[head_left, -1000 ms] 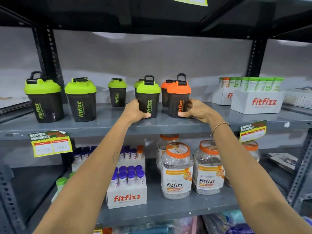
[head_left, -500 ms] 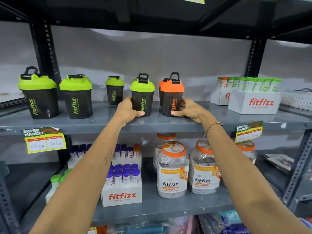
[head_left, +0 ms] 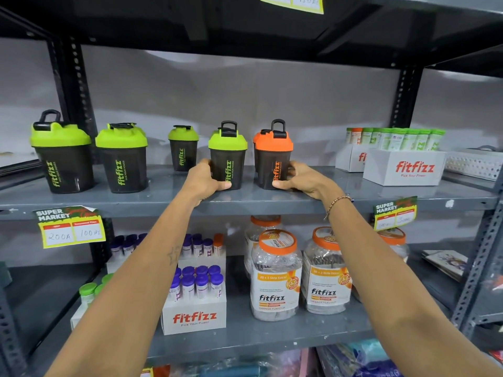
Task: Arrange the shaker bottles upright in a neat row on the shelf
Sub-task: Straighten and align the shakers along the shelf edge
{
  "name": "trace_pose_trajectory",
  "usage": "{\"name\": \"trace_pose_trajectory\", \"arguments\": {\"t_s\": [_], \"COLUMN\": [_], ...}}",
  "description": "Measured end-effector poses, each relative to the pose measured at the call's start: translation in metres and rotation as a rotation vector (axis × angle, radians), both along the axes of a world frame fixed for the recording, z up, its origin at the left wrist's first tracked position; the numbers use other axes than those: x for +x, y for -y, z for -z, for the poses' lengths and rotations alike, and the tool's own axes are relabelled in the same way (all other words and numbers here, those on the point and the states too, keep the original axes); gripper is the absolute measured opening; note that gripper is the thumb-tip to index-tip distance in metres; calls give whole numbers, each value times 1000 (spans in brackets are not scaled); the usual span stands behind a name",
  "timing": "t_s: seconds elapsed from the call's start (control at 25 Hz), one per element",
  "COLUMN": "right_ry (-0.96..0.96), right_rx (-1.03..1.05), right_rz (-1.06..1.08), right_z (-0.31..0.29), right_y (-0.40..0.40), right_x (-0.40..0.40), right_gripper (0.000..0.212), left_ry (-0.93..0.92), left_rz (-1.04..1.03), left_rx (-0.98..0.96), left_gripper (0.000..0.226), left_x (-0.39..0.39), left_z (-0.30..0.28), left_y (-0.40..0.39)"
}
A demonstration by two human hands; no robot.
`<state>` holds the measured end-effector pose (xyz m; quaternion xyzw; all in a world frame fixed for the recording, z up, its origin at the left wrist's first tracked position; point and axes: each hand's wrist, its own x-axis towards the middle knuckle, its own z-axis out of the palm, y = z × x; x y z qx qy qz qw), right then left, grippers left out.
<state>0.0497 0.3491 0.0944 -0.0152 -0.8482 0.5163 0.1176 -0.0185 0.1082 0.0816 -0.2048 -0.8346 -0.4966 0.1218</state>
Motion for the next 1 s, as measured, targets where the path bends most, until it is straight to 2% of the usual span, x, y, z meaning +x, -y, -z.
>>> {"name": "trace_pose_trajectory", "arguments": {"t_s": [0.36,0.72,0.84,0.92,1.0], "right_ry": [-13,-13,-2,-40,-179], "right_rx": [80,67,62,20,5], "right_rz": [31,29,36,135,364], "right_z": [2,2,3,7,16], "right_y": [1,5,4,3,7], "right_x": [-2,1,4,11,22], "right_gripper": [68,66,71,71,49], "left_ry": [2,20,61,81,71], "left_rz": [4,-2,5,13,13], "left_rx": [1,-4,-38,-7,70], "left_gripper": [64,64,60,62,61], "left_x": [-2,-2,-3,3,13], "left_z": [2,2,3,4,6], "left_y": [1,0,6,10,16]}}
